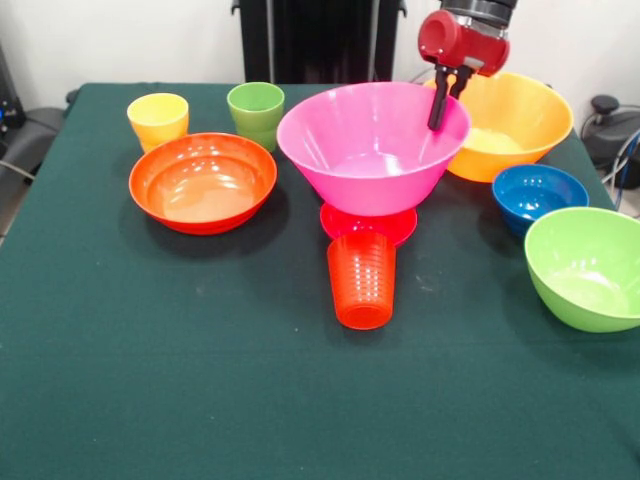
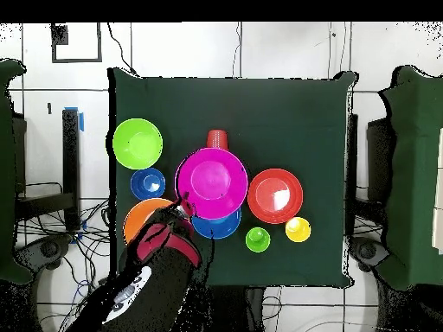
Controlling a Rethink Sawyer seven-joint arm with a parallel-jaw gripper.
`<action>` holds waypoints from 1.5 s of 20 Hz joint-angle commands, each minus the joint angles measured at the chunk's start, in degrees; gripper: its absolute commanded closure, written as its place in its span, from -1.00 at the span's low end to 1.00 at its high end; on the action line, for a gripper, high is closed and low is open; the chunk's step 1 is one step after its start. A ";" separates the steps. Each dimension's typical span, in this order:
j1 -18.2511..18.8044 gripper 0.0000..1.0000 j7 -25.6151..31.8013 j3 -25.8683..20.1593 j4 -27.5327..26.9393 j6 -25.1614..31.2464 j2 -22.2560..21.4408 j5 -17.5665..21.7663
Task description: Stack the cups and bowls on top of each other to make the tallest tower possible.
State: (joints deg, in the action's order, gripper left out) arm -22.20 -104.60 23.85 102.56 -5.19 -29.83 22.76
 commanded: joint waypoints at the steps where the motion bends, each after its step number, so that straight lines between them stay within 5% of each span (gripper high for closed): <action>1: 1.08 1.00 -8.92 -3.49 -1.39 -5.35 2.24 -2.26; 30: 2.97 1.00 -8.41 -5.42 -1.01 -5.26 2.82 -2.28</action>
State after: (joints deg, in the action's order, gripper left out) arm -19.54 -104.60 23.96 102.57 -8.74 -28.69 22.76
